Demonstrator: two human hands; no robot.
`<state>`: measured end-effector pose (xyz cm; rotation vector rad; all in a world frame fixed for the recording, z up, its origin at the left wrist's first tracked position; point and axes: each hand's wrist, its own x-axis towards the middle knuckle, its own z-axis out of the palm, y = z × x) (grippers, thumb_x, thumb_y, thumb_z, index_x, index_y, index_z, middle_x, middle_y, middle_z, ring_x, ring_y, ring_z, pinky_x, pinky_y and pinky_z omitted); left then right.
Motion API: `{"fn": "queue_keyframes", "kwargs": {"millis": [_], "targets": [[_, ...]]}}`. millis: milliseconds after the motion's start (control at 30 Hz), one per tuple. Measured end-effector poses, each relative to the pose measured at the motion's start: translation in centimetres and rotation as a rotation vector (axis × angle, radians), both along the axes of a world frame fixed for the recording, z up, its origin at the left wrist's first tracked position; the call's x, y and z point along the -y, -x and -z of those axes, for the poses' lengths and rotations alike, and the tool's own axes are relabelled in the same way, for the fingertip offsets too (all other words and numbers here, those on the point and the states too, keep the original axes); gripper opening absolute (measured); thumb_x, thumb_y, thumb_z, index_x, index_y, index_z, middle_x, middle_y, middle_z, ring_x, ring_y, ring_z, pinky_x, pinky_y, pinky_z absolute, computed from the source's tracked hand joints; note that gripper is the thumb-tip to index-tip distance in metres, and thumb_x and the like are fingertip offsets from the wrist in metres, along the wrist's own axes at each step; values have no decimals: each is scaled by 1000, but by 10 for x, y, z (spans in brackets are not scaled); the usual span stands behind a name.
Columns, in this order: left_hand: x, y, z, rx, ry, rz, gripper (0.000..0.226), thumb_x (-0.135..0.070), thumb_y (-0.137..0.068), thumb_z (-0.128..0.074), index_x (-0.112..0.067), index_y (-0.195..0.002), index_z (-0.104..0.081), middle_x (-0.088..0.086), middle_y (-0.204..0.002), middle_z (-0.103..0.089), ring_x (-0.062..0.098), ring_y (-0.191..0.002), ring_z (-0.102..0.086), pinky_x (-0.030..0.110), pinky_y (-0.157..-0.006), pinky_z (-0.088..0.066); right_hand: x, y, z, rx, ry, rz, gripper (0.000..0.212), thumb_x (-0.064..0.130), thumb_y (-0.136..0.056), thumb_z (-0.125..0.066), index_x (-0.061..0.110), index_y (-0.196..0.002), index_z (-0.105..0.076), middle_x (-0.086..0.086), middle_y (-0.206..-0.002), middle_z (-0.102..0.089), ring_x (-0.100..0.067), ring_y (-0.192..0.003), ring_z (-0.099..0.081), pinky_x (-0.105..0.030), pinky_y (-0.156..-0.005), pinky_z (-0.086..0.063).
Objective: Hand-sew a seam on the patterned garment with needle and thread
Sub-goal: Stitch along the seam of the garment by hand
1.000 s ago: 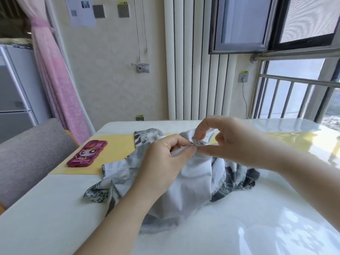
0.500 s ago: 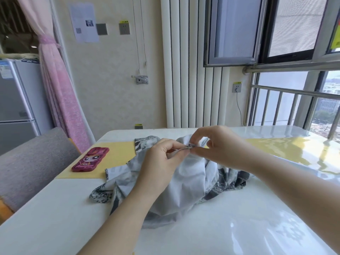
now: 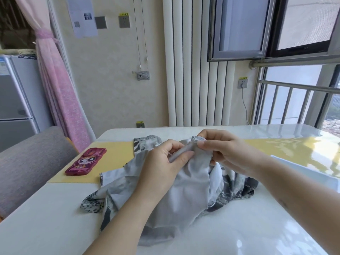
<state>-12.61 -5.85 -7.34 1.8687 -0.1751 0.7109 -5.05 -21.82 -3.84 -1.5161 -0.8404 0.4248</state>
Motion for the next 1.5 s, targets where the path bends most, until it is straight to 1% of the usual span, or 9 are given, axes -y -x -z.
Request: {"fn": "queue_keyframes", "kwargs": {"millis": [200, 333, 533, 667, 833, 1067, 1333, 1400, 1500], "targets": [[-21, -45, -15, 176, -296, -270, 12, -18, -80, -75, -17, -79, -63, -8, -74, -59, 4, -69, -51, 15, -62, -37, -16, -38, 2, -30, -118, 116, 18, 19, -89, -55, 8, -75, -51, 1, -56, -47, -6, -46, -42, -15, -43, -35], [-27, -71, -6, 219, -416, -390, 15, -31, -77, -68, -21, -86, -61, -10, -85, -57, 10, -78, -53, 32, -69, -45, -25, -64, 15, 106, -50, 226, 21, 20, -94, -54, 13, -75, -59, 2, -60, -51, -9, -53, -43, -18, -49, -36], [-21, -75, 29, 213, -336, -339, 14, -27, -77, -70, -21, -86, -62, -13, -87, -55, -3, -84, -51, 9, -76, -38, -20, -81, 31, 114, 75, 181, 25, 27, -86, -61, 4, -89, -67, -7, -79, -64, -16, -73, -55, -26, -64, -44], [-19, -69, 23, 187, -275, -274, 8, -26, -78, -70, -21, -78, -63, -12, -81, -59, -2, -74, -51, 7, -68, -34, -16, -82, 28, 163, 72, 160, 25, 38, -78, -69, 14, -82, -69, -8, -81, -66, -19, -76, -59, -32, -70, -47], [-16, -58, 14, 97, -160, -168, 9, -31, -75, -71, -26, -72, -64, -10, -84, -66, 11, -62, -47, 18, -64, -41, -14, -79, 20, 236, 53, 108, 22, 36, -77, -63, 15, -80, -69, -27, -86, -63, -23, -75, -57, -41, -72, -45], [-15, -43, 8, -15, -141, -192, 13, -32, -75, -78, -31, -72, -65, -21, -94, -68, 1, -54, -44, 19, -65, -43, -8, -71, 18, 246, 39, -22, 37, 54, -73, -72, 19, -83, -70, -16, -80, -61, -24, -76, -54, -44, -73, -44], [-19, -28, -1, -270, -42, 39, 30, -51, -72, -75, -27, -89, -75, 10, -94, -74, 36, -91, -68, 54, -84, -53, 3, -70, 13, 228, 58, -160, 49, 60, -66, -73, 14, -84, -66, -17, -79, -53, -22, -71, -49, -27, -61, -43], [-20, -24, -3, -304, -62, 97, 27, -50, -77, -73, -28, -92, -76, 7, -97, -74, 29, -94, -69, 46, -83, -55, 6, -70, 11, 229, 69, -180, 43, 56, -68, -74, 16, -83, -67, -14, -77, -53, -20, -69, -49, -25, -60, -42], [-16, -18, -6, -290, -91, 166, 20, -39, -82, -70, -32, -100, -74, -16, -110, -70, 1, -102, -64, 16, -86, -47, 10, -68, 9, 232, 76, -185, 26, 39, -77, -70, 14, -83, -67, -11, -75, -53, -15, -65, -48, -22, -58, -40]]}}
